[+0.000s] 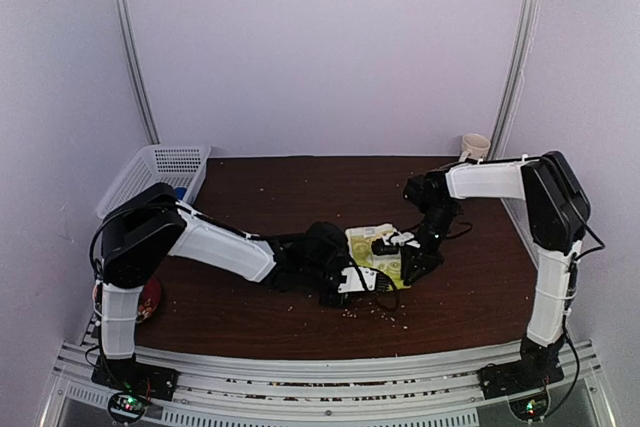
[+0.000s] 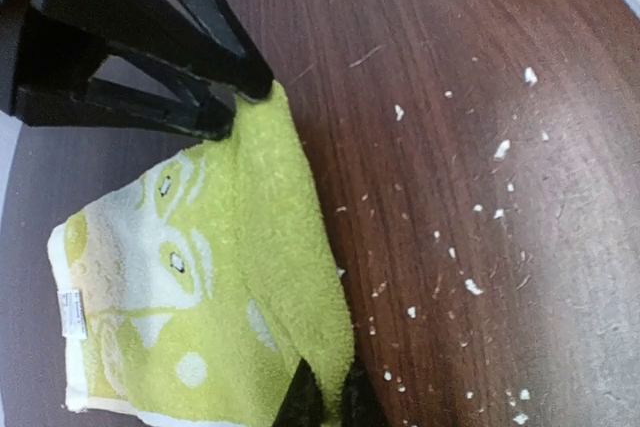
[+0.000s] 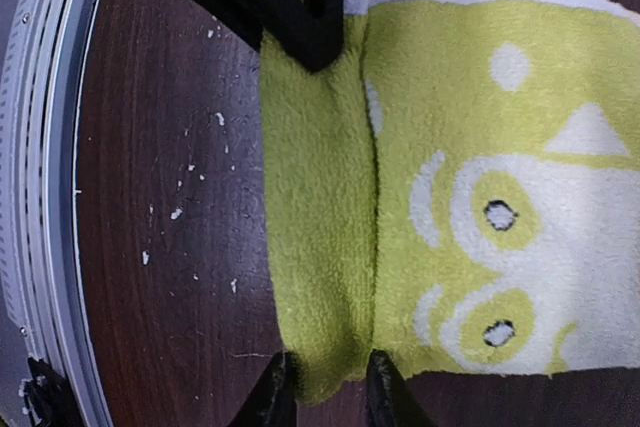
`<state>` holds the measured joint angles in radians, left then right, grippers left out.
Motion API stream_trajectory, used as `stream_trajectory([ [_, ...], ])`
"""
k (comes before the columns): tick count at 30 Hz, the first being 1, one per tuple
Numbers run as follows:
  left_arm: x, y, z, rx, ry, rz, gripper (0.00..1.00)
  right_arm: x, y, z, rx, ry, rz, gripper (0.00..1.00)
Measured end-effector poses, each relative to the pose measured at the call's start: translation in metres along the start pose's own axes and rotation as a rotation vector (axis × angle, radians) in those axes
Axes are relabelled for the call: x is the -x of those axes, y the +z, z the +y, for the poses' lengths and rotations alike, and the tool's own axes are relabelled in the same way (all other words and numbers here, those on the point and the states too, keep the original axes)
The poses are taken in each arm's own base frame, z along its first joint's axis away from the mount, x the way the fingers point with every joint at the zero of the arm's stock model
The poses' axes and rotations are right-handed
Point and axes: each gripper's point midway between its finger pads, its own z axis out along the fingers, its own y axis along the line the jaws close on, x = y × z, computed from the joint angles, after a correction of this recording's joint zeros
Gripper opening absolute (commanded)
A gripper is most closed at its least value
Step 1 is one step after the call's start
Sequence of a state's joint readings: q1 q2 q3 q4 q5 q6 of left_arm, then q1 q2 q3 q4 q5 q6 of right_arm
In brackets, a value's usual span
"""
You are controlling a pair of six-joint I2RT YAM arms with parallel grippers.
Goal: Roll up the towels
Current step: Roll the towel at the center of the board.
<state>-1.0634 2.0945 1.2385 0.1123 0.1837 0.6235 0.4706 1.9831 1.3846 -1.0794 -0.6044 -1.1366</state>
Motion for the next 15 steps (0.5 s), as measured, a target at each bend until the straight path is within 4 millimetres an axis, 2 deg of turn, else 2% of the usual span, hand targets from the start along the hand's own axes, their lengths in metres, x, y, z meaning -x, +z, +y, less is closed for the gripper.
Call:
stream_trajectory([
  [5, -0.002, -0.005, -0.005, -0.102, -0.111, 0.004, 0.00, 0.006, -0.019, -0.007, -0.135, -0.071, -0.021, 0.41],
  [9, -0.005, -0.008, -0.007, -0.176, -0.202, 0.008, 0.00, 0.000, -0.027, -0.004, -0.248, -0.167, -0.032, 0.51],
  [15, -0.008, -0.005, -0.002, -0.279, -0.360, -0.030, 0.00, -0.007, -0.038, 0.016, -0.431, -0.391, -0.059, 0.51],
])
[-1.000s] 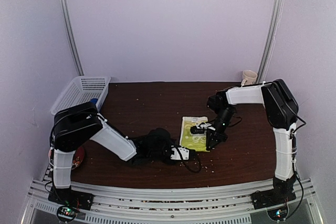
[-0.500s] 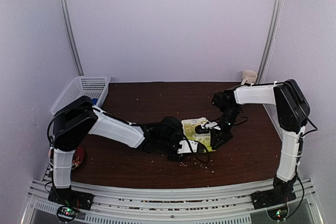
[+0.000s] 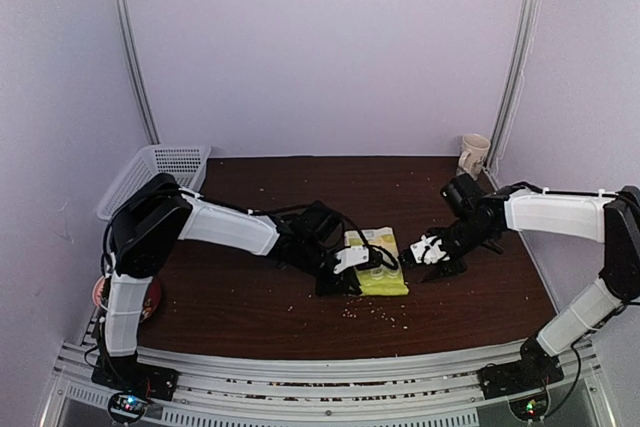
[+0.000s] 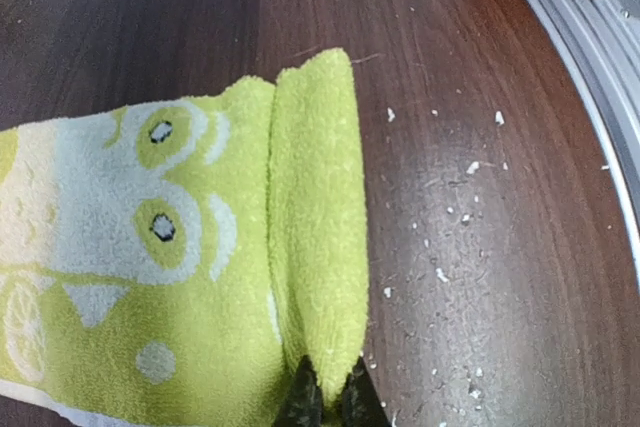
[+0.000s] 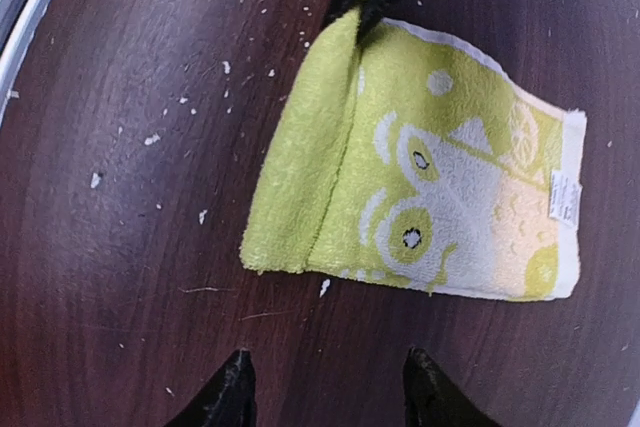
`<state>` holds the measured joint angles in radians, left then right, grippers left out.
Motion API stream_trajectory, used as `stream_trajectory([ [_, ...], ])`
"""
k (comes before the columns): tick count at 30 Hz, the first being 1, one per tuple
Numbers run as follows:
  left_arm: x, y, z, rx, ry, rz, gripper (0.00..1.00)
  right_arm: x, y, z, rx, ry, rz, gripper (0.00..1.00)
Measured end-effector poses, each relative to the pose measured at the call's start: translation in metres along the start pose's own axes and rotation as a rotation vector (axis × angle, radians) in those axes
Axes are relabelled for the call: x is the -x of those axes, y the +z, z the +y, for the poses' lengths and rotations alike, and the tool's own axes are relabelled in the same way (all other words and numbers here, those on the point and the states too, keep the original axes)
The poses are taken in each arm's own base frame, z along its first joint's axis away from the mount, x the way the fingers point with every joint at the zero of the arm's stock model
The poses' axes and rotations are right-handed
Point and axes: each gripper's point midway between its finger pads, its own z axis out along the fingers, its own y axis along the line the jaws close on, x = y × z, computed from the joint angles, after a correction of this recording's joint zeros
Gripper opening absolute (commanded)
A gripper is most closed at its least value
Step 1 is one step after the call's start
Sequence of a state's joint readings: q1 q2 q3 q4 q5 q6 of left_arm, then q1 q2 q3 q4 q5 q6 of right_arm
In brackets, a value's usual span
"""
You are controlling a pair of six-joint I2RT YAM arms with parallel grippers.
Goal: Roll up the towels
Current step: Roll the towel at the center of the board.
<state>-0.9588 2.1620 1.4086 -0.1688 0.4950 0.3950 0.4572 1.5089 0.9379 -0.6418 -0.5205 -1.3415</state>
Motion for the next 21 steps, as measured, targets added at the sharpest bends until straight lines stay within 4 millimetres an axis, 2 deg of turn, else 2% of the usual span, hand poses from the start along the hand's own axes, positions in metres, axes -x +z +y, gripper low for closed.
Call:
stream_trajectory([
  [5, -0.004, -0.006, 0.006, -0.062, -0.130, -0.038, 0.00, -0.002, 0.006, 0.014, -0.062, -0.151, -0.031, 0.44],
  [8, -0.005, -0.007, 0.011, -0.087, -0.203, -0.054, 0.00, -0.001, 0.013, 0.017, -0.070, -0.200, -0.058, 0.43],
  [12, -0.004, -0.004, 0.020, -0.122, -0.290, -0.076, 0.00, 0.006, 0.019, 0.016, -0.102, -0.277, -0.101, 0.42],
  [18, -0.002, -0.002, 0.025, -0.156, -0.378, -0.085, 0.00, 0.014, 0.034, 0.034, -0.115, -0.341, -0.144, 0.36],
  [21, -0.002, -0.001, 0.028, -0.175, -0.415, -0.093, 0.00, 0.025, 0.034, 0.028, -0.150, -0.367, -0.164, 0.35],
])
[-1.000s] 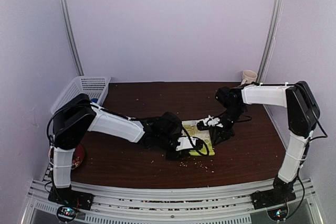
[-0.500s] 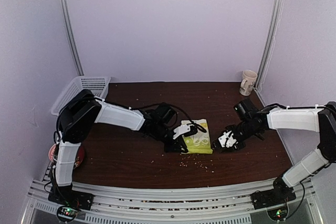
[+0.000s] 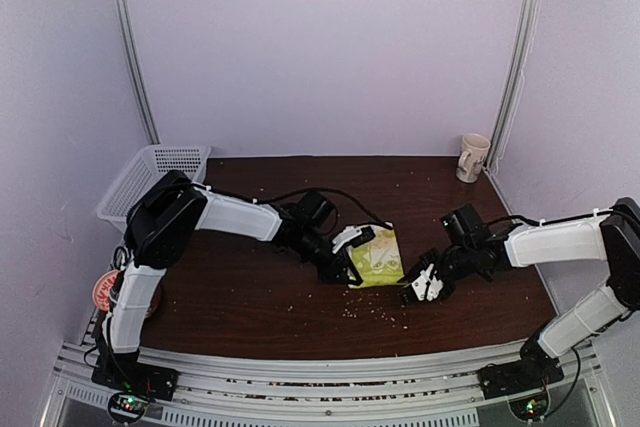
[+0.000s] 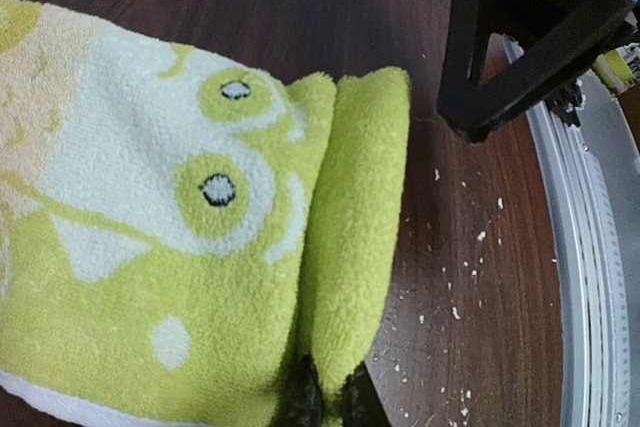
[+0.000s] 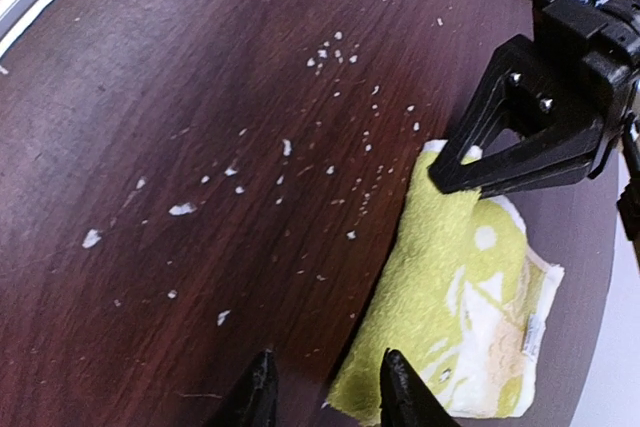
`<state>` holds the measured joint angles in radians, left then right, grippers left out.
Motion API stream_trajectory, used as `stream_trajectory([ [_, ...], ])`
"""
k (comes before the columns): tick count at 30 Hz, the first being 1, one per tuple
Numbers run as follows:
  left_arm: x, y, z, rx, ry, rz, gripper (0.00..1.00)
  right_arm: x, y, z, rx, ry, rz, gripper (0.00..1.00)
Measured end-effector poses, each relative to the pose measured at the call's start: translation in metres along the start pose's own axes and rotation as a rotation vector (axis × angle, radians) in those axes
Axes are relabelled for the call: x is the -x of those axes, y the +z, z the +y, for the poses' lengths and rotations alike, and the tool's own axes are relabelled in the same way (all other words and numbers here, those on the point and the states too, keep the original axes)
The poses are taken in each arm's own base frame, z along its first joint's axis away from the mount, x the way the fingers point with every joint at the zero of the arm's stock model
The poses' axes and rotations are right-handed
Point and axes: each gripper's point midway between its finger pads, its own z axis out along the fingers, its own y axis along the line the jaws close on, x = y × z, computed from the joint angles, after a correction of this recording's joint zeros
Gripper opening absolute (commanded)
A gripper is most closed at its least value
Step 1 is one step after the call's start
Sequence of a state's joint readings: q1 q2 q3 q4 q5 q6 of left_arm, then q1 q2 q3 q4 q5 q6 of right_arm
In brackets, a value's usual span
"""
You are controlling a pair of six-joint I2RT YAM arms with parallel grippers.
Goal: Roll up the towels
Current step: Roll the towel at the center of the board.
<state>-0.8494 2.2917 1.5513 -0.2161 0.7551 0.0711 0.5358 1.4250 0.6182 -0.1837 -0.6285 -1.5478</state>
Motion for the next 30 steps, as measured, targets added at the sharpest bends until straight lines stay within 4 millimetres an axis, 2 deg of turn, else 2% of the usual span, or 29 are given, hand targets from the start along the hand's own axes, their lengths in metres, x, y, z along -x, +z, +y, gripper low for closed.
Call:
stream_trajectory([
  [8, 0.000, 0.000, 0.003, -0.031, -0.059, -0.008, 0.00, 0.005, 0.006, -0.017, -0.072, -0.011, -0.009, 0.35],
  [21, 0.000, -0.002, 0.005, -0.043, -0.098, -0.009, 0.00, -0.004, 0.018, -0.009, -0.035, 0.035, 0.016, 0.32],
  [30, -0.001, -0.002, 0.006, -0.048, -0.105, -0.010, 0.00, -0.013, 0.024, -0.008, -0.032, 0.079, 0.047, 0.33],
])
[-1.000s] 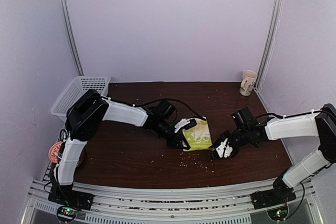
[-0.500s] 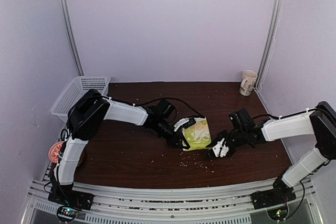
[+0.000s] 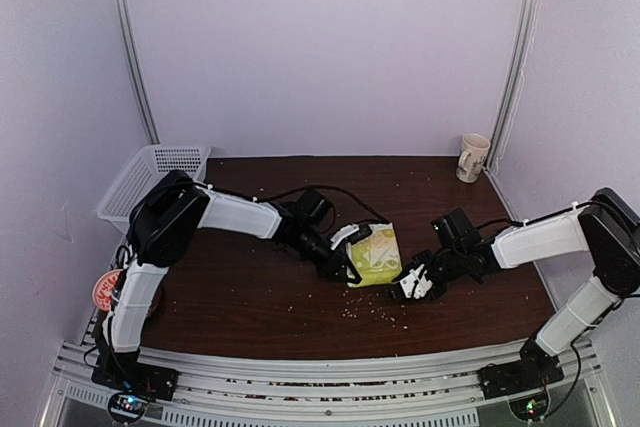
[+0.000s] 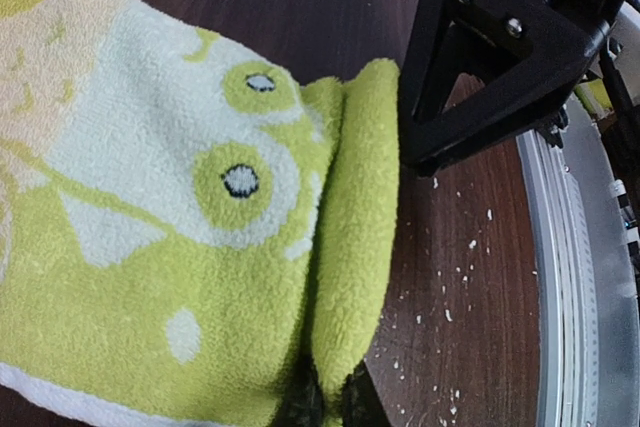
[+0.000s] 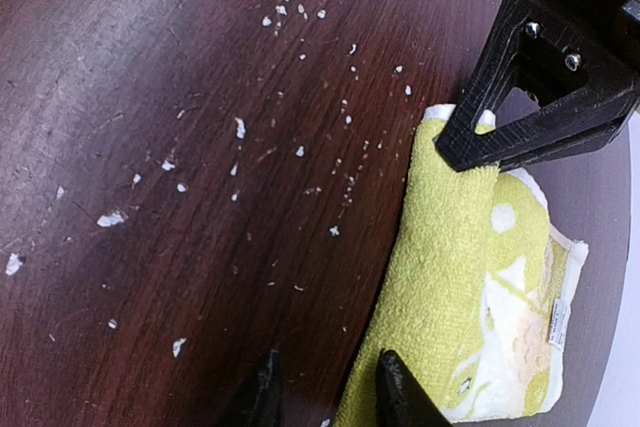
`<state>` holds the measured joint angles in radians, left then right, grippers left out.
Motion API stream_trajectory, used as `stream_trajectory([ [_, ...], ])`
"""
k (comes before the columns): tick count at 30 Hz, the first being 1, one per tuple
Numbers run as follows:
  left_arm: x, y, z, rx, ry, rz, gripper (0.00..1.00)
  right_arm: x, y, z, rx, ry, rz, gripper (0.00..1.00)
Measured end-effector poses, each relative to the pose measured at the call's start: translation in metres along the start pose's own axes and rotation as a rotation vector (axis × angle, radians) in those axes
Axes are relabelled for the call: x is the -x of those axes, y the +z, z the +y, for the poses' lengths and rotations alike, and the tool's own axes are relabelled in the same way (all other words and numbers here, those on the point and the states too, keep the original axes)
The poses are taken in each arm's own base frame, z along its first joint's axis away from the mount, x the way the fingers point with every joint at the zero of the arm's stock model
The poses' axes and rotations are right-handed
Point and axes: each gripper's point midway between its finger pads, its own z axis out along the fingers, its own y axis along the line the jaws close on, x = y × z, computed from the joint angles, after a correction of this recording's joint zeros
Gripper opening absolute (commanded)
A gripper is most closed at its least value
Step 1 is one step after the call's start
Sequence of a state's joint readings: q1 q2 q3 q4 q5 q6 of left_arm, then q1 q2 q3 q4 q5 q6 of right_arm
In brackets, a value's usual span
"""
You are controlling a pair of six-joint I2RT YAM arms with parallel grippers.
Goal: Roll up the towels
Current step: Roll the towel at the center of the board.
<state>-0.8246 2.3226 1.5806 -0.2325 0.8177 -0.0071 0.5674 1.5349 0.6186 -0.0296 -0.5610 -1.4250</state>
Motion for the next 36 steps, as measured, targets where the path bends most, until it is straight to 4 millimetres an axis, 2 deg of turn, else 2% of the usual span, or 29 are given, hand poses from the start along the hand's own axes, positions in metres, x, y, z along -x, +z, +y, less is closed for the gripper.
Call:
stream_trajectory([
  [11, 0.001, 0.000, 0.001, 0.002, -0.020, -0.001, 0.00, 0.002, -0.001, -0.002, -0.006, -0.001, -0.009, 0.36],
  [22, 0.004, -0.002, 0.006, 0.009, -0.043, -0.007, 0.00, 0.004, -0.002, -0.016, -0.064, 0.018, -0.016, 0.38],
  [36, 0.005, -0.002, 0.009, 0.012, -0.047, -0.010, 0.00, -0.011, 0.009, -0.017, -0.061, 0.074, 0.043, 0.38],
])
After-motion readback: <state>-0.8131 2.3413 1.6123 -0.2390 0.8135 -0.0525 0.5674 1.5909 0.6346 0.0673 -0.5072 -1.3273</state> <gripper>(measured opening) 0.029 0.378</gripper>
